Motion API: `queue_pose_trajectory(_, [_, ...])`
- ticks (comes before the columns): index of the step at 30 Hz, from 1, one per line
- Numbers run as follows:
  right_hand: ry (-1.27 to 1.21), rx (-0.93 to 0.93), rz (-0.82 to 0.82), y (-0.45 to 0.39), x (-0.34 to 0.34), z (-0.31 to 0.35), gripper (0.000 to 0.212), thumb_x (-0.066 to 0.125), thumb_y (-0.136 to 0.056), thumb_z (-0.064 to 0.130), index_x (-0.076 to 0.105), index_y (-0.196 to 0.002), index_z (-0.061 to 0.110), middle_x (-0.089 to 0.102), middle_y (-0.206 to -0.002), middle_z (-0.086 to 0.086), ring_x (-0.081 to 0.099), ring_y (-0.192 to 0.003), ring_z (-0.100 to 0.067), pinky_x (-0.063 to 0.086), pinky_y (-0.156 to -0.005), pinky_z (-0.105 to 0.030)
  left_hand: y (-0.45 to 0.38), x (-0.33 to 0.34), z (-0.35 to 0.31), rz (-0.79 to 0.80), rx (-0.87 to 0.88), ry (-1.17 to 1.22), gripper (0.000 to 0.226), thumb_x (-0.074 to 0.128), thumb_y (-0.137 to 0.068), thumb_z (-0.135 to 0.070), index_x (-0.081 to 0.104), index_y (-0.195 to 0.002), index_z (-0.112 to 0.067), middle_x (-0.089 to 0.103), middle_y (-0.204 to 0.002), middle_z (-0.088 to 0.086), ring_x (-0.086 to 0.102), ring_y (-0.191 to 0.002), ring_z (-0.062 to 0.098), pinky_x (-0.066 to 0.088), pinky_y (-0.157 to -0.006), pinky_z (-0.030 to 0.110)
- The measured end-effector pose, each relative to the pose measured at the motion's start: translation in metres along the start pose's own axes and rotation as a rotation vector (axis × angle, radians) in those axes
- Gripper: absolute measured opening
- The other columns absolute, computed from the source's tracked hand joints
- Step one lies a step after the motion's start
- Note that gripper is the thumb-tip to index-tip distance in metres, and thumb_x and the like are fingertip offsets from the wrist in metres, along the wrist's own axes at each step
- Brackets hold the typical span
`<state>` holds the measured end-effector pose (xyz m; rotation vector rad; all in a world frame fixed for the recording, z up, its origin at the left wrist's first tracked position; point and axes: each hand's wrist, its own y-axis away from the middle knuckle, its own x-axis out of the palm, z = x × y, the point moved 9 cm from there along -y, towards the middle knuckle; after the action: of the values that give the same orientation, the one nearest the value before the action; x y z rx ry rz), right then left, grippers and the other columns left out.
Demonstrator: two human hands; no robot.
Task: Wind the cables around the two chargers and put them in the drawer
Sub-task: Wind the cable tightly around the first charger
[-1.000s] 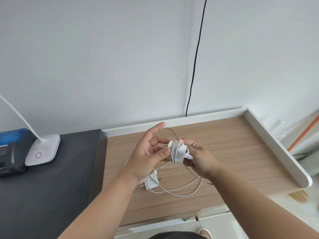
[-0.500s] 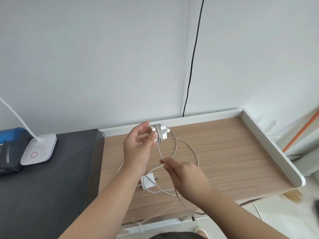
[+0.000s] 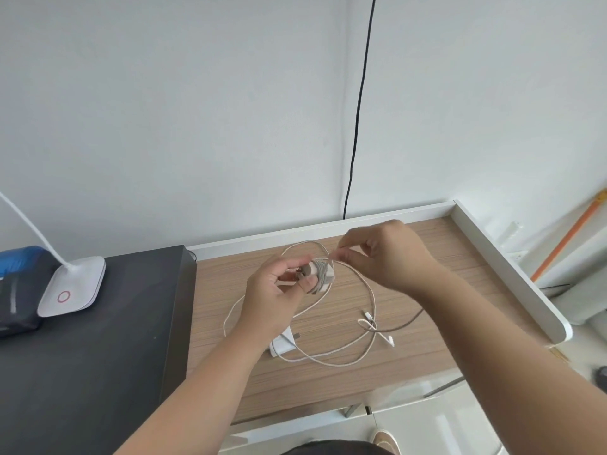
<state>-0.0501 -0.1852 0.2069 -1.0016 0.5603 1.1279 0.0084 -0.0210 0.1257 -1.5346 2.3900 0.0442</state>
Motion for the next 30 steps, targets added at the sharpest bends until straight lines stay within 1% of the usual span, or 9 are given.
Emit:
queue_pose_trajectory(4, [-0.265,0.093,0.147,-0.009,0.021,-0.024,0.013,0.077,-0.077,0.039,0.076,-0.075,0.026,0.057,-0.050,0.010,0.042,-0.047,-0.006,0.036,-0.052,-0.023,0.008,0.006,-0.002,0.088,-0.022,0.052,0.033,0.076,-0.080,-0.010,0.072,-0.096,-0.039,0.070,-0.092,-0.005,0.063,-0.076,0.004,0.053,-0.071,0.020])
queue_pose_trajectory(7, [-0.536,0.177,0.190,-0.006,0.044,-0.035,0.017,0.078,-0.072,0.042,0.077,-0.076,0.025,0.073,-0.073,-0.009,0.059,-0.064,-0.019,0.050,-0.066,-0.038,0.010,0.006,-0.008,0.137,-0.020,0.082,0.031,0.076,-0.081,-0.010,0.073,-0.098,-0.036,0.071,-0.091,-0.002,0.063,-0.076,0.006,0.053,-0.070,0.020])
queue_pose_trajectory(8, [-0.603,0.190,0.191,-0.004,0.049,-0.037,0.016,0.077,-0.071,0.042,0.077,-0.074,0.026,0.073,-0.075,-0.012,0.059,-0.067,-0.018,0.050,-0.067,-0.038,0.010,0.005,-0.009,0.150,-0.020,0.080,0.029,0.075,-0.081,-0.010,0.073,-0.101,-0.031,0.071,-0.091,-0.001,0.063,-0.076,0.006,0.053,-0.071,0.022])
queue_pose_trajectory(10, [-0.695,0.210,0.191,0.000,0.058,-0.036,0.007,0.074,-0.072,0.034,0.075,-0.071,0.027,0.072,-0.070,0.000,0.058,-0.068,-0.008,0.047,-0.065,-0.028,0.011,0.005,-0.009,0.181,-0.017,0.054,0.027,0.075,-0.082,-0.010,0.072,-0.105,-0.023,0.071,-0.090,-0.002,0.063,-0.076,0.008,0.056,-0.073,0.026])
queue_pose_trajectory(13, [-0.743,0.236,0.193,0.004,0.067,-0.038,0.008,0.073,-0.072,0.030,0.074,-0.072,0.022,0.069,-0.067,0.007,0.056,-0.065,-0.004,0.045,-0.064,-0.020,0.013,0.006,-0.004,0.215,-0.043,0.046,0.026,0.074,-0.082,-0.010,0.072,-0.104,-0.023,0.070,-0.083,-0.007,0.065,-0.076,0.013,0.058,-0.075,0.031])
queue_pose_trajectory(17, [-0.747,0.245,0.161,0.004,0.070,-0.041,0.019,0.074,-0.072,0.036,0.074,-0.074,0.017,0.065,-0.072,-0.021,0.051,-0.068,-0.016,0.041,-0.066,-0.033,0.011,0.008,0.010,0.225,-0.111,0.024,0.025,0.075,-0.082,-0.014,0.072,-0.098,-0.032,0.069,-0.075,-0.012,0.066,-0.074,0.015,0.054,-0.071,0.024])
queue_pose_trajectory(19, [-0.750,0.230,0.136,0.003,0.068,-0.039,0.016,0.073,-0.073,0.035,0.074,-0.074,0.020,0.065,-0.073,-0.025,0.050,-0.067,-0.016,0.041,-0.064,-0.033,0.011,0.009,0.011,0.228,-0.138,0.052,0.024,0.075,-0.082,-0.012,0.072,-0.098,-0.029,0.069,-0.075,-0.010,0.065,-0.073,0.013,0.052,-0.069,0.020])
queue_pose_trajectory(26, [-0.829,0.232,0.153,0.004,0.085,-0.036,0.017,0.073,-0.077,0.032,0.075,-0.076,0.016,0.069,-0.076,-0.021,0.057,-0.071,-0.019,0.045,-0.070,-0.036,0.013,0.005,0.011,0.308,-0.179,0.162,0.027,0.076,-0.080,-0.013,0.073,-0.097,-0.033,0.068,-0.072,-0.011,0.063,-0.075,0.010,0.053,-0.076,0.022])
queue_pose_trajectory(30, [-1.040,0.273,0.200,0.004,0.093,-0.019,0.015,0.062,-0.090,0.009,0.067,-0.080,-0.002,0.061,-0.052,0.005,0.052,-0.050,0.000,0.039,-0.052,-0.011,0.014,0.001,0.008,0.282,-0.234,0.455,0.029,0.073,-0.072,-0.012,0.072,-0.100,-0.018,0.069,-0.076,0.005,0.066,-0.074,0.014,0.055,-0.073,0.026])
